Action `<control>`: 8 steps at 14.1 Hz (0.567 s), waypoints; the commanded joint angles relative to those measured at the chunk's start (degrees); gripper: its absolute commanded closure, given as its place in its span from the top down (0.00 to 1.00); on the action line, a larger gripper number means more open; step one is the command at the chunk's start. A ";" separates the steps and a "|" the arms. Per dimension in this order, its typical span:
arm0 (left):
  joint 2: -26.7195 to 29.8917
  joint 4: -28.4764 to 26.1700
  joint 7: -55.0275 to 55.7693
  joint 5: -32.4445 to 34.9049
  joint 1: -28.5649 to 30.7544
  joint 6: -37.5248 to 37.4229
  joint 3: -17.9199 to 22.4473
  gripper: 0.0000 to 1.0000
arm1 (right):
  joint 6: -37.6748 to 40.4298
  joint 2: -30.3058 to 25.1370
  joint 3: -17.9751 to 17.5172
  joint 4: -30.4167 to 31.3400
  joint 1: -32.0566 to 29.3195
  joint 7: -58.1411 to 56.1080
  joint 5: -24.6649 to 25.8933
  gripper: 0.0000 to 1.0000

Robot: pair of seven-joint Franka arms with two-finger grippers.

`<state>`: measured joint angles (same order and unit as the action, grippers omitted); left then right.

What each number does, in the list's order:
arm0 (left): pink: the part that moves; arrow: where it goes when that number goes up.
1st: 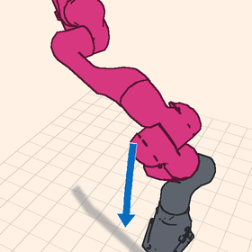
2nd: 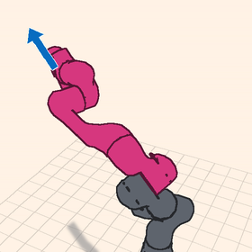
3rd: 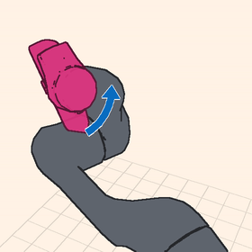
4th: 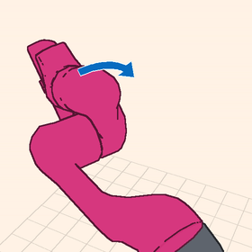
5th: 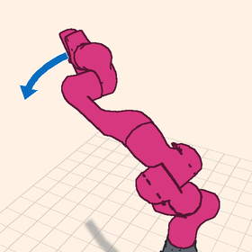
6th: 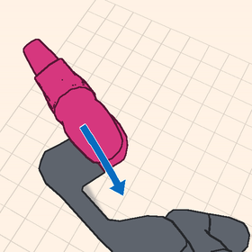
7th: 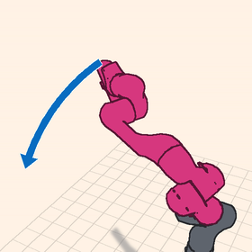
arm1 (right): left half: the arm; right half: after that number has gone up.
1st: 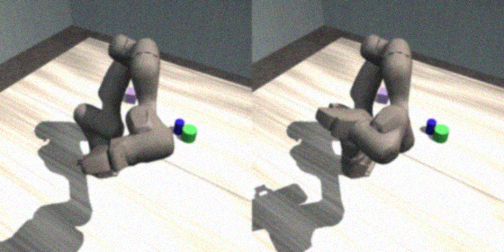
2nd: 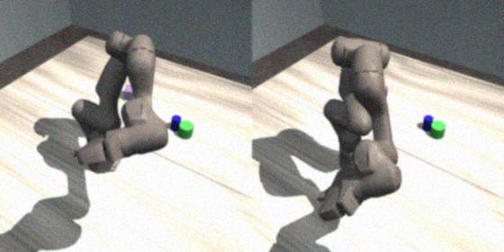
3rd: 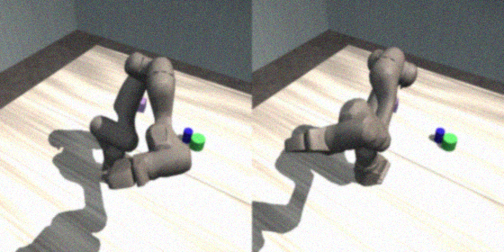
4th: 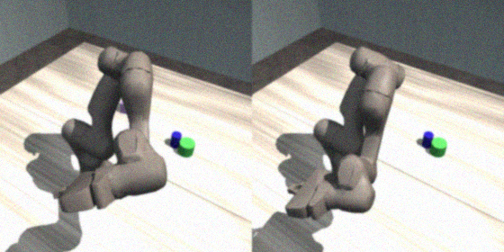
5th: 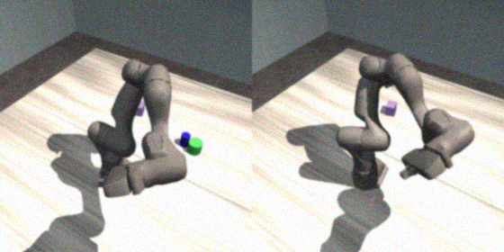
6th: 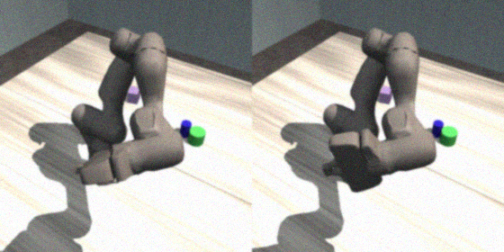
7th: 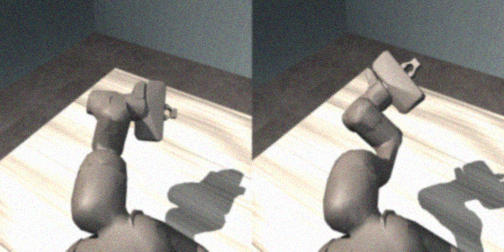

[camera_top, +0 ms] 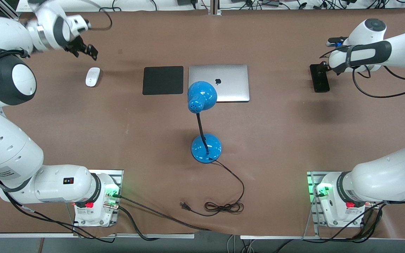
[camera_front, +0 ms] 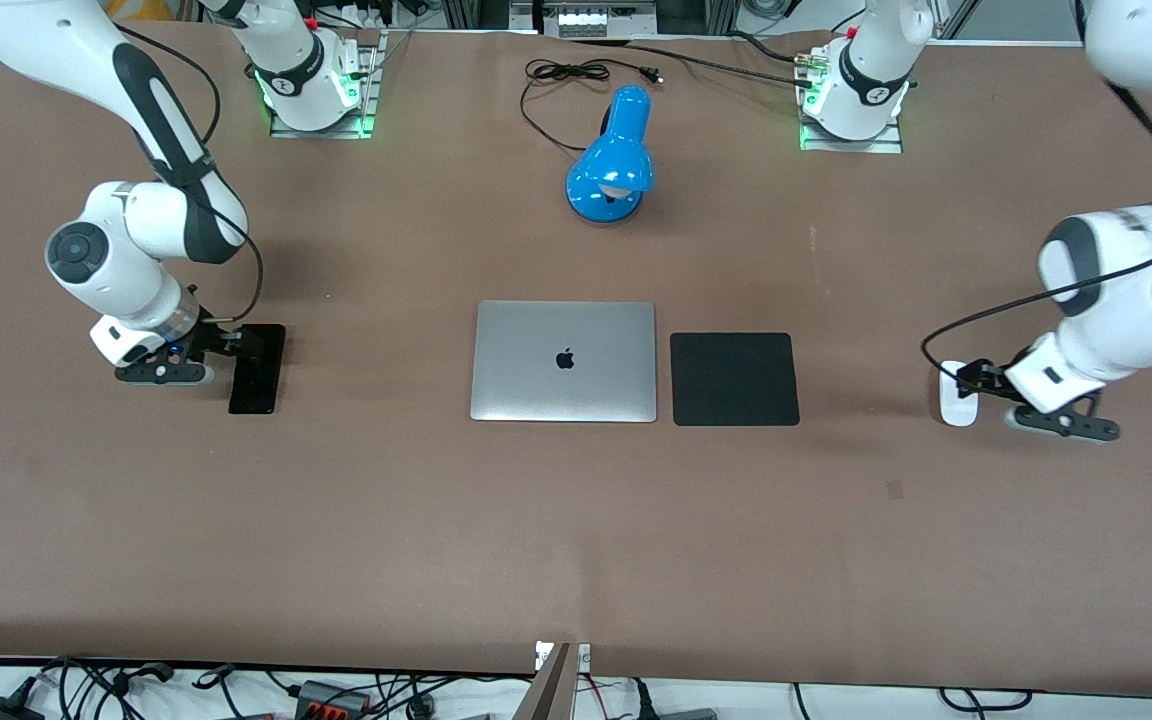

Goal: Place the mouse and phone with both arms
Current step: 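Grasp the black phone with the right gripper while the left gripper grasps the mouse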

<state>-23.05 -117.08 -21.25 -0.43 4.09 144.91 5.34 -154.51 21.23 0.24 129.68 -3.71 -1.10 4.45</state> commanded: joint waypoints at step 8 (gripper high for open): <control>-4.63 -8.52 -3.45 0.95 1.97 14.70 -0.60 1.00 | -3.78 3.73 0.02 -0.22 2.21 3.30 -0.93 1.00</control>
<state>-27.58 -124.66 -24.00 -0.42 5.85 158.04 5.05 -157.58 24.40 0.20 129.64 -2.15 1.68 4.20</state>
